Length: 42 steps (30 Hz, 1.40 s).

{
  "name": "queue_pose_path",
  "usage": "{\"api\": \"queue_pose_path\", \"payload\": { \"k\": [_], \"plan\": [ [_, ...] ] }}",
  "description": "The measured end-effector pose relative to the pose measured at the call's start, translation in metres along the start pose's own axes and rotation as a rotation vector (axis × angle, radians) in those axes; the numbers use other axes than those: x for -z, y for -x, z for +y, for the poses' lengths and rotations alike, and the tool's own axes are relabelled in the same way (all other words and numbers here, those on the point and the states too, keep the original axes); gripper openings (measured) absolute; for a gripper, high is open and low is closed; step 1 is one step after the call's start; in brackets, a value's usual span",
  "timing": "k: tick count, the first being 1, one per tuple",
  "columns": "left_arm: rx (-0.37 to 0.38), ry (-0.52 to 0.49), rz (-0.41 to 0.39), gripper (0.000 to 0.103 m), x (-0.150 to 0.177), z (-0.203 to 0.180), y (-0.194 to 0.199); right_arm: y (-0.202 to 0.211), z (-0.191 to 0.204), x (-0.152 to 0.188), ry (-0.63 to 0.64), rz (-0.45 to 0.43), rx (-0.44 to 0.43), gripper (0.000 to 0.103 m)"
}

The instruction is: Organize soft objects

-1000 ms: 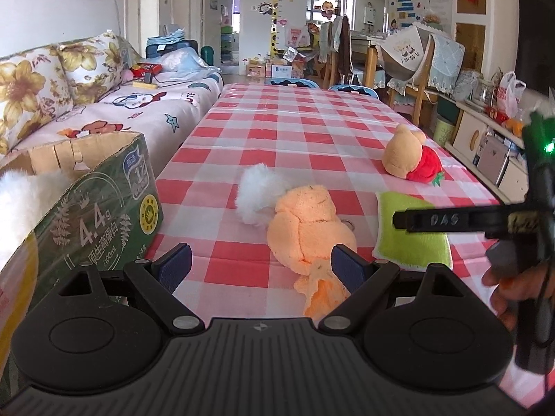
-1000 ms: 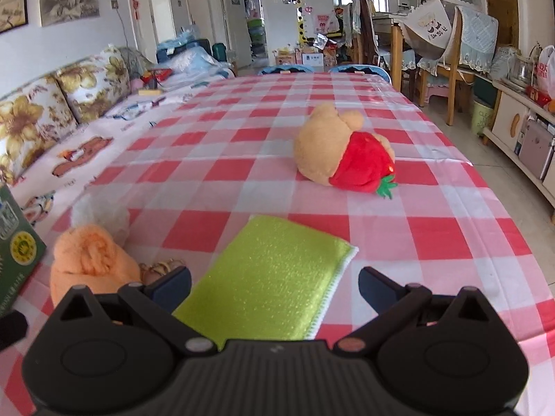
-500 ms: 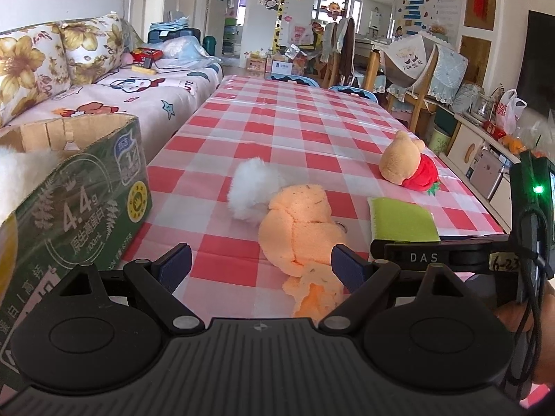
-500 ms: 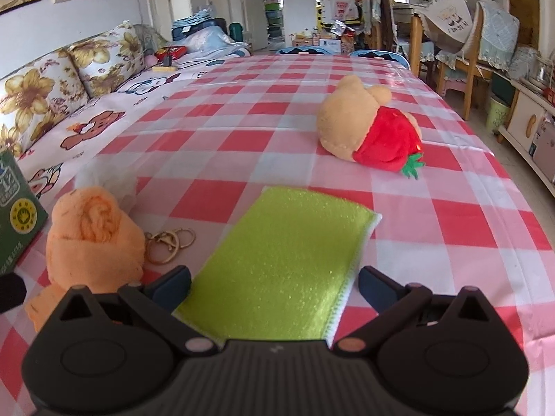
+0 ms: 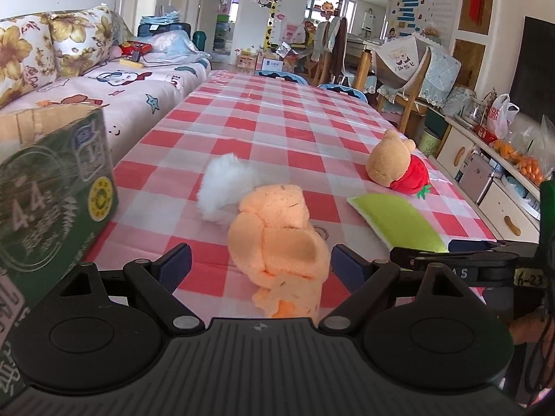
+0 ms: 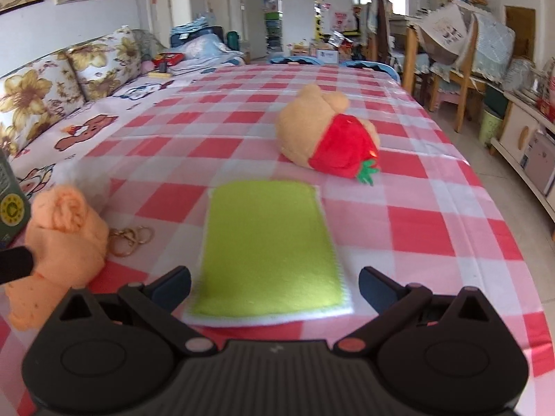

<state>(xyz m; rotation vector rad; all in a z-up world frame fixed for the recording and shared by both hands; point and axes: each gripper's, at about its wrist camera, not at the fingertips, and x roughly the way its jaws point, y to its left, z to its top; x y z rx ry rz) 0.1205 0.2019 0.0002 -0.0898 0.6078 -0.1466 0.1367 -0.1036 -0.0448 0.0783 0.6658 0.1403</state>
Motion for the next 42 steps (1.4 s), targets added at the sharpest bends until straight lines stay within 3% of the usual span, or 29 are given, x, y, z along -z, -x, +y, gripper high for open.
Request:
{"api": "queue_pose_path", "payload": {
  "k": [7, 19, 22, 24, 30, 42],
  "plan": [
    [-0.014, -0.020, 0.000, 0.103, 0.002, -0.010, -0.017, -0.012, 0.012, -0.002, 0.065, 0.010, 0.018, 0.102],
    [-0.041, -0.056, 0.007, 0.103, 0.000, -0.018, -0.038, -0.027, 0.004, -0.010, 0.023, -0.003, 0.043, 0.102],
    [-0.032, -0.061, 0.021, 0.101, 0.002, -0.018, -0.041, -0.026, 0.005, -0.010, 0.022, -0.006, 0.040, 0.096],
    [-0.023, -0.062, 0.024, 0.090, 0.002, -0.020, -0.040, -0.023, 0.008, -0.011, 0.033, -0.004, 0.034, 0.087],
    [-0.040, -0.082, 0.022, 0.081, 0.005, -0.024, -0.028, -0.017, 0.010, -0.008, 0.053, -0.008, 0.010, 0.080],
    [-0.095, -0.143, -0.067, 0.080, 0.007, -0.034, 0.007, -0.001, 0.025, -0.003, 0.126, -0.006, 0.029, 0.075]
  ]
}}
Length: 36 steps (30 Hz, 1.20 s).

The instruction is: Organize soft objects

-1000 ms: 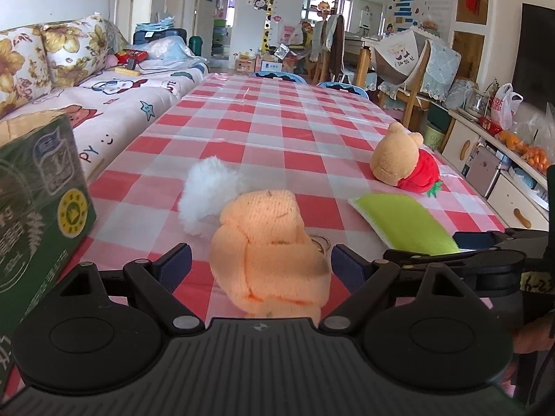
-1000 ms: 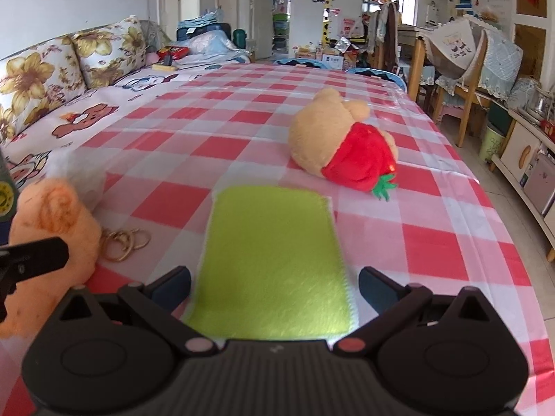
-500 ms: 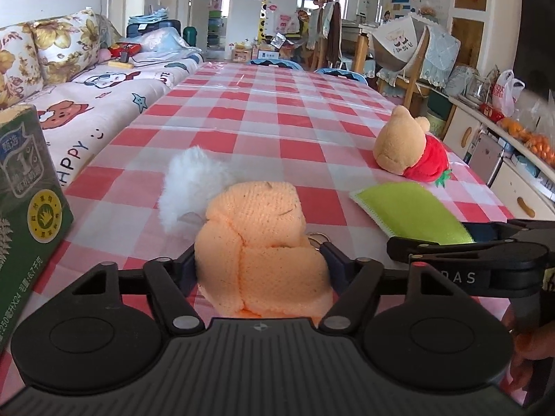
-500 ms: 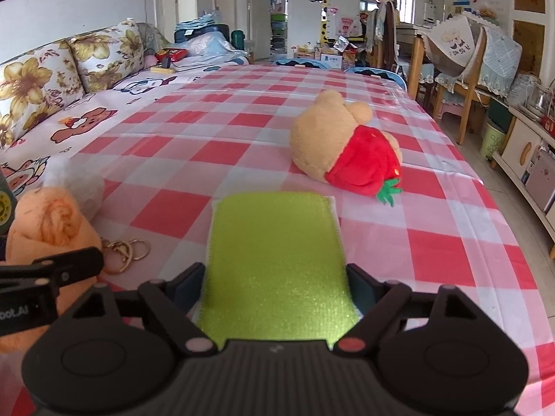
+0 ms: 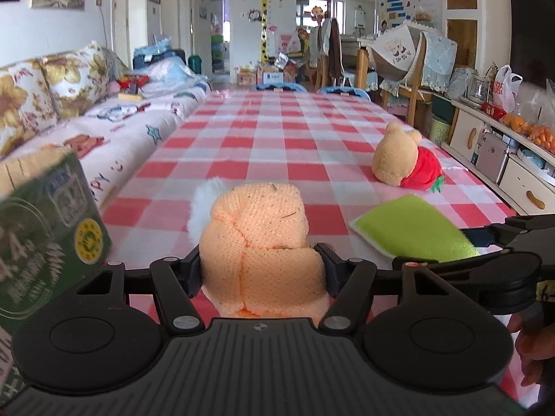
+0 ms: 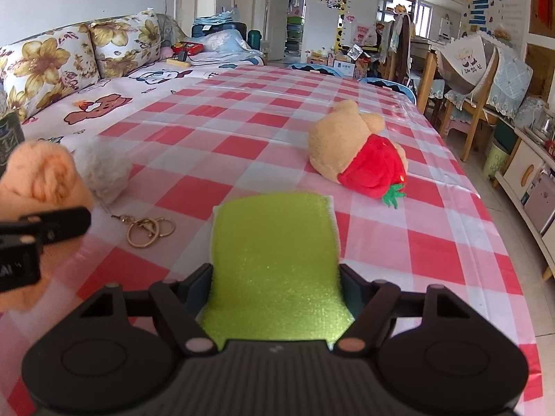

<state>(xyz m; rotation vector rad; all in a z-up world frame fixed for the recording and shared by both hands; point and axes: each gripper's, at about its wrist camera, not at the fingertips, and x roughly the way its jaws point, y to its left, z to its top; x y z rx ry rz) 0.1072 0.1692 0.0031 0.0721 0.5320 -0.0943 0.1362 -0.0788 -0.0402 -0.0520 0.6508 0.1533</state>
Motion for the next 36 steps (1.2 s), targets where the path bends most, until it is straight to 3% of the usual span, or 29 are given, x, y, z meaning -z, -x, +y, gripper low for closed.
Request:
{"api": "queue_pose_path", "payload": {
  "k": [10, 25, 26, 36],
  "plan": [
    [-0.056, -0.032, -0.091, 0.080, -0.006, 0.004, 0.036, 0.018, 0.006, -0.005, 0.012, -0.013, 0.016, 0.073],
    [-0.146, 0.033, -0.105, 0.080, -0.017, 0.028, 0.061, 0.057, 0.037, -0.023, 0.028, -0.090, -0.008, 0.073],
    [-0.190, 0.042, -0.111, 0.080, -0.017, 0.029, 0.063, 0.060, 0.039, -0.025, 0.026, -0.097, -0.011, 0.073],
    [-0.220, 0.074, -0.118, 0.080, -0.015, 0.041, 0.079, 0.088, 0.063, -0.035, -0.005, -0.146, -0.052, 0.073]
  ]
}}
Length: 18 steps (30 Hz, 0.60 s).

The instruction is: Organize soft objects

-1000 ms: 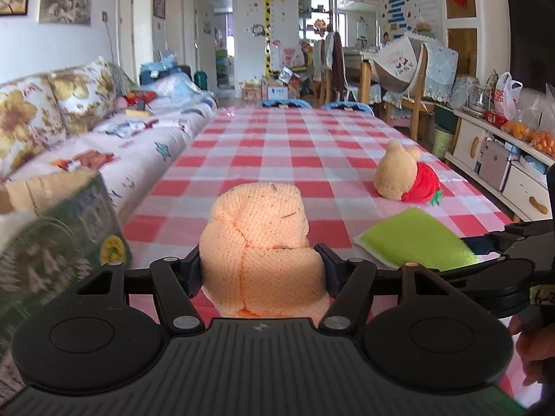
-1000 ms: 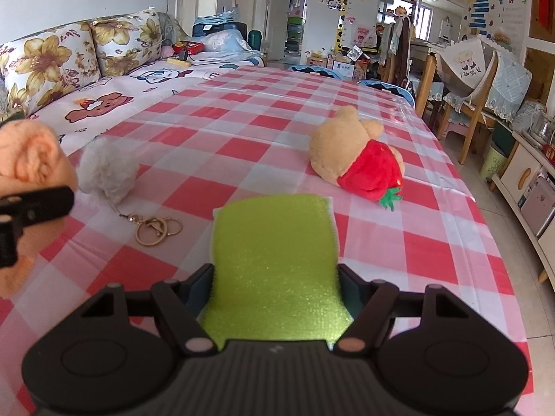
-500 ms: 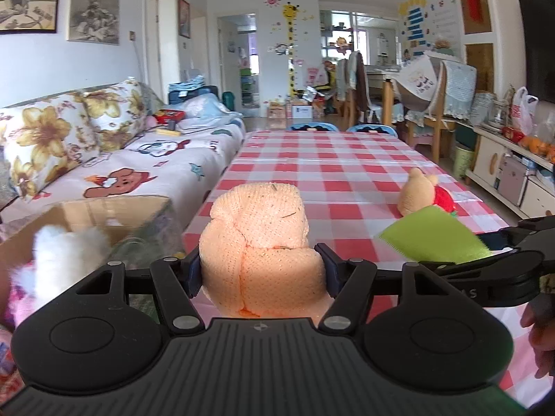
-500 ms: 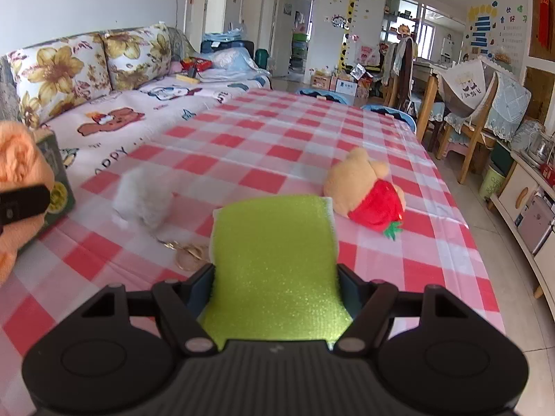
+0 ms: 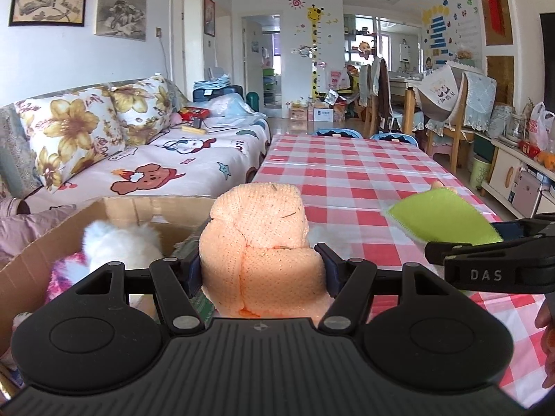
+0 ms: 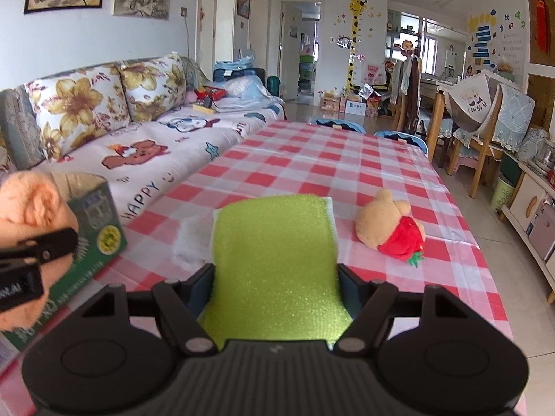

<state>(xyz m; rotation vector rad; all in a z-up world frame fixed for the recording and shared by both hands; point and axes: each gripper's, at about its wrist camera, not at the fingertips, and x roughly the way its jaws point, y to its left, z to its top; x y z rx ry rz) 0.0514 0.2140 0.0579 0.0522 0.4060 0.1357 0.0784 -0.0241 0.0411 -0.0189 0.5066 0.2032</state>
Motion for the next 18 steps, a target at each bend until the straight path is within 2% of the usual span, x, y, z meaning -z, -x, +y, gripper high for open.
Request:
{"api": "queue_pose_path", "payload": {
  "k": [11, 18],
  "plan": [
    [-0.061, 0.034, -0.028, 0.080, -0.005, 0.022, 0.019, 0.031, 0.027, -0.009, -0.024, -0.060, -0.045, 0.073],
    [-0.075, 0.057, -0.049, 0.081, -0.010, 0.031, 0.028, 0.046, 0.044, -0.014, -0.026, -0.088, -0.084, 0.073]
  ]
}}
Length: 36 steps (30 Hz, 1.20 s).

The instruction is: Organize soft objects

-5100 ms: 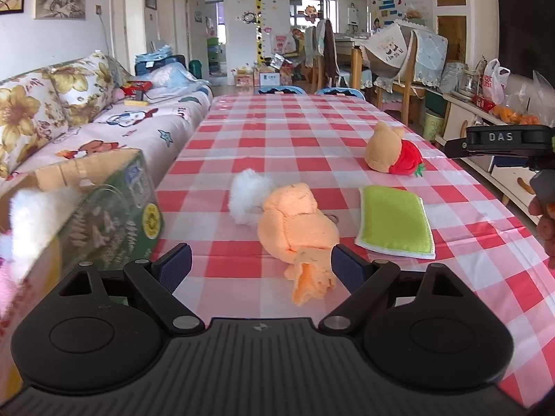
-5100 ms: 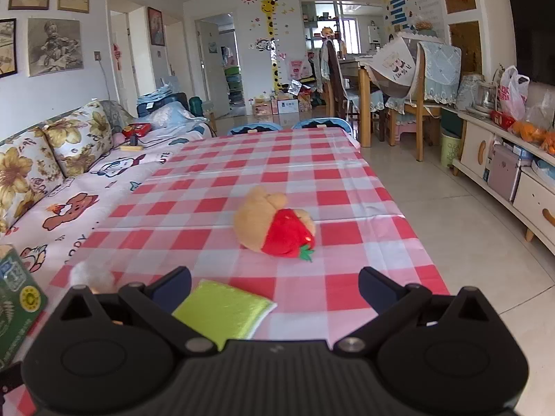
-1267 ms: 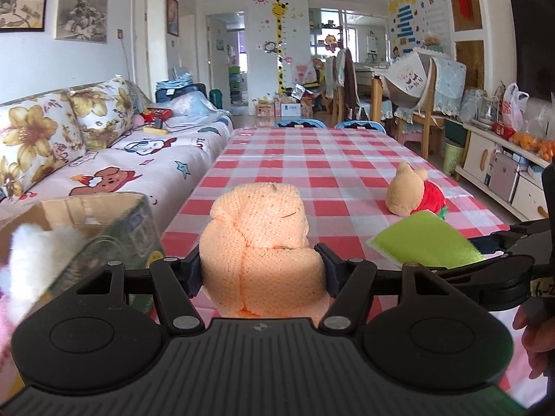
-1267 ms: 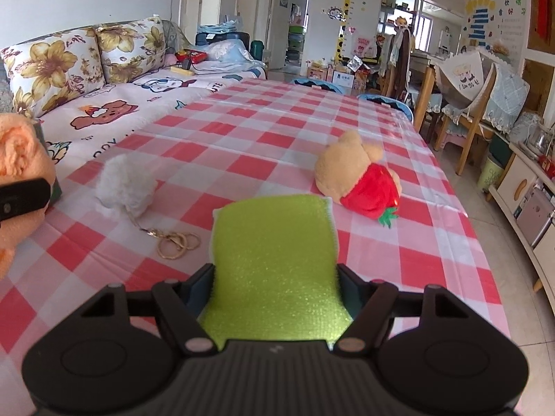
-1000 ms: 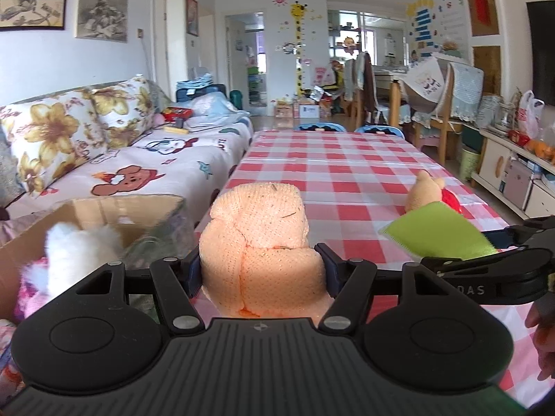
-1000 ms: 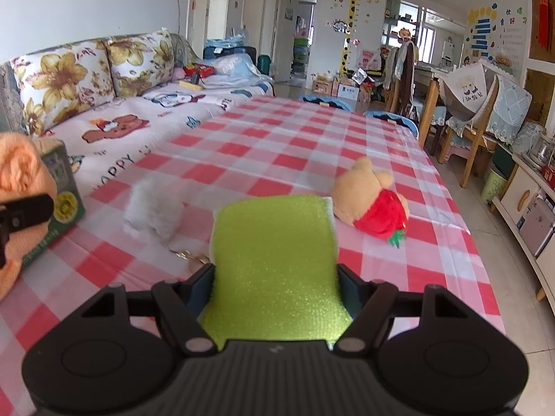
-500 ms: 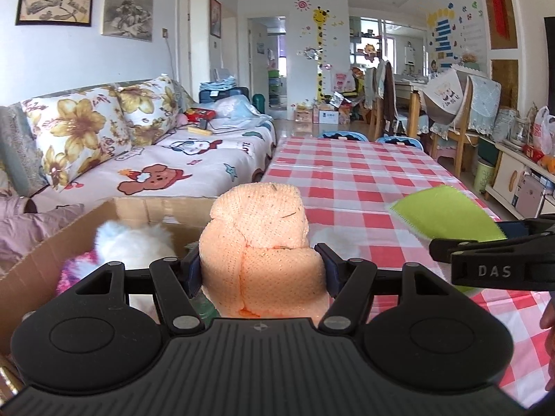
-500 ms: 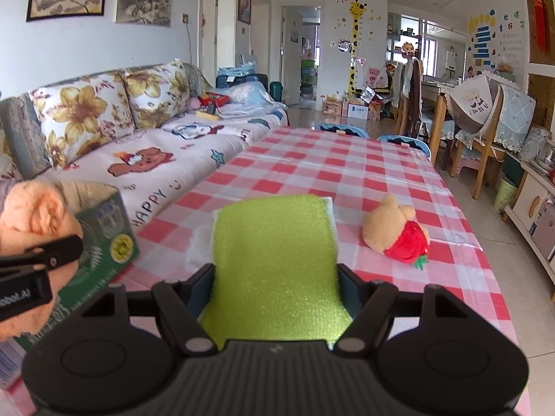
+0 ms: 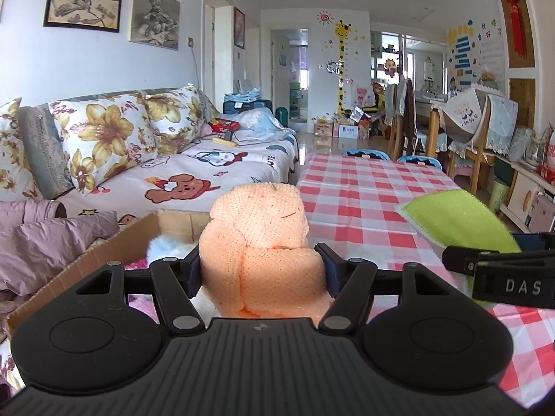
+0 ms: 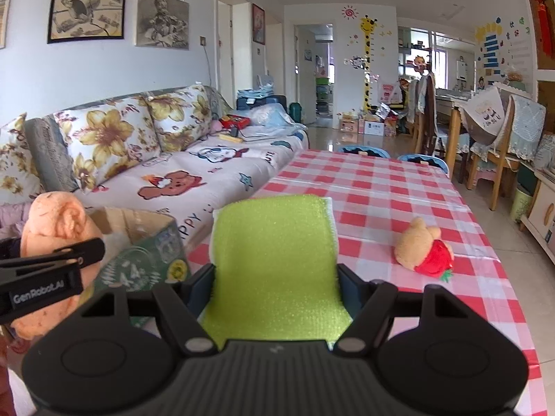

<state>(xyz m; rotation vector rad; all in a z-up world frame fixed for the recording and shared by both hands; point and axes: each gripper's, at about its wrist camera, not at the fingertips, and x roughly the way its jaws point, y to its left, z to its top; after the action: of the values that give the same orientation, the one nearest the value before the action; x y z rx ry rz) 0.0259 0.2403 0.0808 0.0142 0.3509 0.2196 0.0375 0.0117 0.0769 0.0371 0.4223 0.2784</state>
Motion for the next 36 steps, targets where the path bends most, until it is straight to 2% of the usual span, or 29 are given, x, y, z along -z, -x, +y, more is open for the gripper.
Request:
{"api": "queue_pose_path", "payload": {
  "k": [11, 12, 13, 36],
  "plan": [
    [-0.035, 0.040, -0.025, 0.081, -0.007, 0.013, 0.004, -0.002, 0.028, -0.012, 0.033, -0.039, -0.072, 0.073],
    [-0.039, 0.046, -0.023, 0.081, -0.007, 0.015, 0.003, -0.003, 0.031, -0.013, 0.036, -0.041, -0.078, 0.073],
    [-0.013, 0.060, -0.010, 0.081, -0.007, 0.015, 0.003, -0.003, 0.033, -0.014, 0.040, -0.044, -0.083, 0.073],
    [-0.100, 0.135, 0.025, 0.081, -0.005, 0.030, 0.010, -0.034, 0.090, -0.031, 0.087, -0.062, -0.194, 0.073]
  ]
}}
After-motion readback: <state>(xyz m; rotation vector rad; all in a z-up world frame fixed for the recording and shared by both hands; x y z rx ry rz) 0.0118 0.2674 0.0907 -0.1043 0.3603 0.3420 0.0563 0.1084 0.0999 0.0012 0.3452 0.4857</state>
